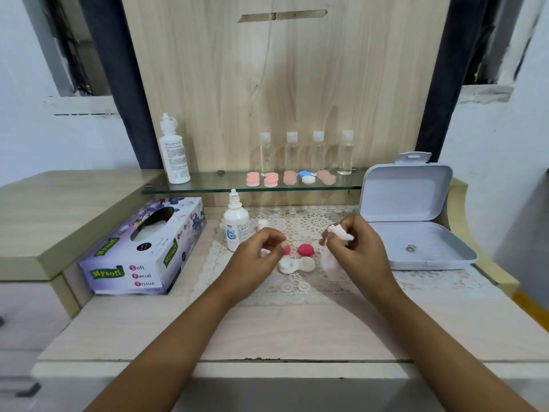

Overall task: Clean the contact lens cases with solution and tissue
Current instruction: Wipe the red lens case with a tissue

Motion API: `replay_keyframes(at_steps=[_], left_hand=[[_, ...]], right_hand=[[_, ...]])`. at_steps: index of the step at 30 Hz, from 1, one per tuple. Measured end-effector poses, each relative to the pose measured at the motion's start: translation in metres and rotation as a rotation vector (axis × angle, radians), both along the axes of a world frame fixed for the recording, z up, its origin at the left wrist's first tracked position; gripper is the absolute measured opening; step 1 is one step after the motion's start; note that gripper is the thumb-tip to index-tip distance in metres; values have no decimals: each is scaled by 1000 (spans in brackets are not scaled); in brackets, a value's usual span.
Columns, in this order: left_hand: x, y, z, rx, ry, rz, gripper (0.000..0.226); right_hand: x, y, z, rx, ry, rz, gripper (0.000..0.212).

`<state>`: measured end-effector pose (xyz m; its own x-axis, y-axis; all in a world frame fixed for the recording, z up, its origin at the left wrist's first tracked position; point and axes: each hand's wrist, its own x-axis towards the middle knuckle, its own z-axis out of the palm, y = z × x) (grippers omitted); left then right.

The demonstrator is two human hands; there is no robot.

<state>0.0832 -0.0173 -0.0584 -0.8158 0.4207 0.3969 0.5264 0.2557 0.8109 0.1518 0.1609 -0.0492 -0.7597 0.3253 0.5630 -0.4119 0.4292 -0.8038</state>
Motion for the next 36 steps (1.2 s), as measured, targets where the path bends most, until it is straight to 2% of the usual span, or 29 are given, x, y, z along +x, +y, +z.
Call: replay_keyframes(at_steps=[2,5,8,11,17,20,25,28,36], left_hand=[[-1,-2,-2,-147,63,32,14],[-4,-3,-7,-353,132,29,39],[-5,-1,-8,-462,161,46,38],[-5,-1,-9,-461,217,24,26],[-8,-1,-11,-468,226,7,28],[-9,-1,-12,-473,220,2,29],[-8,0,-11,-482,226,7,29],[-9,0,-11,-488,224,13,29],[-9,0,-11,-483,239,4,28]], right_hand=[[-1,2,-1,109,3,-100,21],[-5,0,-6,395,-40,-131,10],[-10,0,-18,612,-72,-71,13],[-11,-1,-18,648,-139,-21,16],[-10,-4,-19,751,-236,14,34],[-8,-6,-17,725,-257,-3,38],[-10,-6,-15,655,-195,-19,16],[-10,-5,-15,635,-159,-15,13],[-4,-1,-19,783,-215,75,29]])
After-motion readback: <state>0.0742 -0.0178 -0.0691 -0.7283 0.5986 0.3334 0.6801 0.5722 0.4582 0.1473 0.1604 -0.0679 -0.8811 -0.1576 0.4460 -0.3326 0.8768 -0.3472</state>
